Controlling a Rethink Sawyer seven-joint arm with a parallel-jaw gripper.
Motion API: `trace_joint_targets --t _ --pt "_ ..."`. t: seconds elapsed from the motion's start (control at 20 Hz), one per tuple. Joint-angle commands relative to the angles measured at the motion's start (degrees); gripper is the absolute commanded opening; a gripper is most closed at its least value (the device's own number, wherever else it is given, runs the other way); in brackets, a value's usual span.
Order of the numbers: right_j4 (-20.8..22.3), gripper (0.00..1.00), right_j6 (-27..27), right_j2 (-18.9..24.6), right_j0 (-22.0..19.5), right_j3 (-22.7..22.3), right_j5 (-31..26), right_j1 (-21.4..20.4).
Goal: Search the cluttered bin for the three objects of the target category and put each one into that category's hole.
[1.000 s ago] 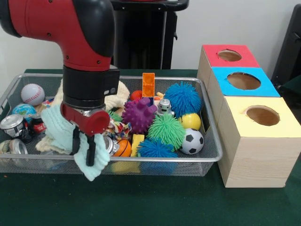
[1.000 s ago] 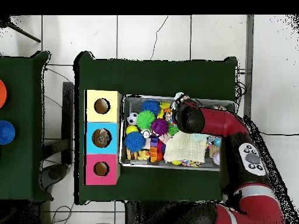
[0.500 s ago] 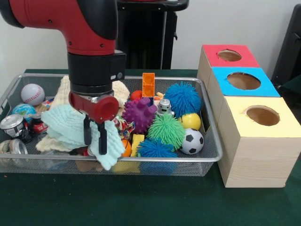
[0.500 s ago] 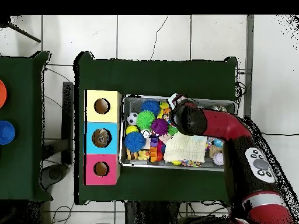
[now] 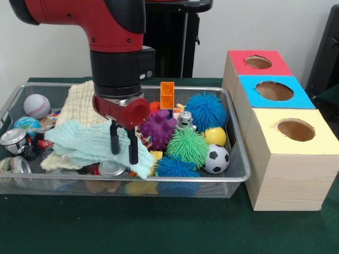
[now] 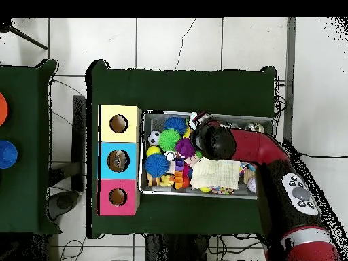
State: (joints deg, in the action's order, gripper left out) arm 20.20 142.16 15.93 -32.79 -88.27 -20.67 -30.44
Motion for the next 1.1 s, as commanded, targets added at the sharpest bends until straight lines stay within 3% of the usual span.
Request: trace_joint_targets --t 0.05,0.25,0.45,0.85,1.1 --pt "0.79 1.00 -2.36 1.92 1.98 -5.54 -4.39 5.25" --pt "1.31 1.00 -0.94 0.07 3.14 -4.23 -2.92 8.36" --pt "2.77 1.00 1.59 -4.46 6.23 -0.77 -0.91 11.14" --pt "0.74 1.00 4.23 -14.17 12.61 1.86 -12.50 10.03" --pt "-0.22 1.00 4.91 -18.78 15.63 2.91 -15.75 8.74"
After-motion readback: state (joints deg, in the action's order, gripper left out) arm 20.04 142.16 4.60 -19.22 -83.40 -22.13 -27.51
